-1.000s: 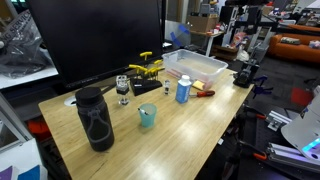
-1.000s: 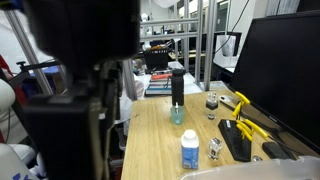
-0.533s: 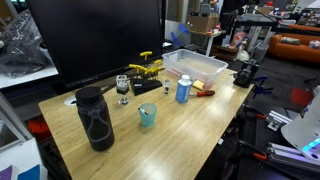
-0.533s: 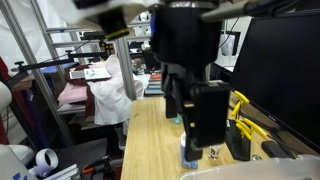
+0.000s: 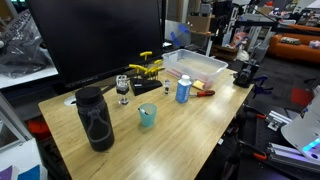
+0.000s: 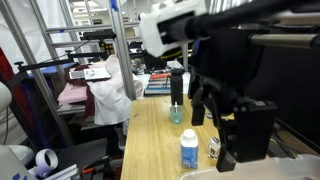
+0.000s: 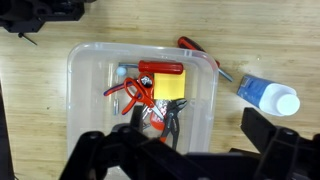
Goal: Take the black object out of the clear container on the right and put it on the left side of the table
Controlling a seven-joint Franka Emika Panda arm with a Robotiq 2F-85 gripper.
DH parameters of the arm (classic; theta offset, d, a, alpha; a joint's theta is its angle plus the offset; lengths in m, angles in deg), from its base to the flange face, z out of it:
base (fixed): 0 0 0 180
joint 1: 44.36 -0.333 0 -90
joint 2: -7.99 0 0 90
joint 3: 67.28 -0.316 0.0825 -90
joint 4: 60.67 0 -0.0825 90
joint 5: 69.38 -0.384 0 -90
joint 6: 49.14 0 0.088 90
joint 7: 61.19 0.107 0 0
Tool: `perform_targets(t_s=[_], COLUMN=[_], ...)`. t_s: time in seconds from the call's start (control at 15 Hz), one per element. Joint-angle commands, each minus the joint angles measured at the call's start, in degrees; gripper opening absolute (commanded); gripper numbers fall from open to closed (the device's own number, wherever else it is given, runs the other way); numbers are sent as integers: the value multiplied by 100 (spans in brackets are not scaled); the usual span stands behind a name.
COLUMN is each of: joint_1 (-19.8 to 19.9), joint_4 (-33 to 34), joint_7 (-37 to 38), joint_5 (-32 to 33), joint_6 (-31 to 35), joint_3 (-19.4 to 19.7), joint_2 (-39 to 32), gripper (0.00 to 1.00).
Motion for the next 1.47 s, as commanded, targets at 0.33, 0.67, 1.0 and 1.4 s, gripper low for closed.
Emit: perform_targets(t_s=[0.33,0.67,1.0,1.4], joint_1=[107,27,85,102], joint_4=[10,287,773,1266], joint_7=[-12,156,1713,3161], joint_5=[-15,-581,-618,-410], joint_6=[-12,51,894,1808], joint_3=[-101,-189,-281,-108], joint_2=[-5,-339,-1044,-1979], gripper=[100,100,100,100])
